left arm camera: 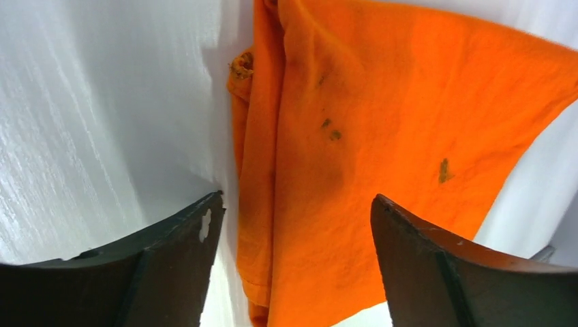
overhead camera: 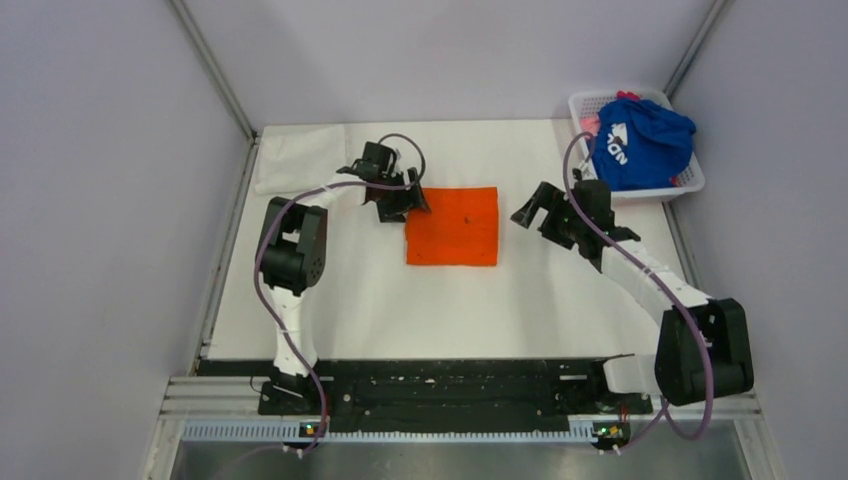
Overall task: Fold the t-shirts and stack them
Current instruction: Put the neatly folded tshirt into the corner of the board with the left arm
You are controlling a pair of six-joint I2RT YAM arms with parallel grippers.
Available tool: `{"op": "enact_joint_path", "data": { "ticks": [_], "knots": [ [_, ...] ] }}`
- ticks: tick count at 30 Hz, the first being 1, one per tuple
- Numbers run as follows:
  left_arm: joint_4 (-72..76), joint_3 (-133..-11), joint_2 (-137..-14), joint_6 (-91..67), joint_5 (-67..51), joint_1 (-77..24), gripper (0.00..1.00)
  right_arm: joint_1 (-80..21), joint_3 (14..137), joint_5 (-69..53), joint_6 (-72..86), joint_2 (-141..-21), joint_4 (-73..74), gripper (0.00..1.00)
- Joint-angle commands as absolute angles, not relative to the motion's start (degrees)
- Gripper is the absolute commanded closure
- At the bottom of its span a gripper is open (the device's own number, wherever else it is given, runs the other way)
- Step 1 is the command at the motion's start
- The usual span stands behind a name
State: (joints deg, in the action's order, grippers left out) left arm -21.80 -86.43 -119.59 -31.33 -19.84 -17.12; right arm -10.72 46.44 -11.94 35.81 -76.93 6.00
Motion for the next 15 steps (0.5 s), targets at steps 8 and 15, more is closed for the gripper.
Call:
{"op": "enact_joint_path", "data": {
  "ticks": [8,15],
  "knots": [
    [-33.59,-93.14,-124.85,-29.14,-4.57,-23.72,0.97,-10.64,41.43,-9.57,36.21,-69.43,4.16,0.01],
    [-37.02,-99.91,-122.30,-25.34,13.87,-23.80,1.00,-10.71,40.27,-2.87,35.45,-65.85,6.66,0.01]
  ]
}}
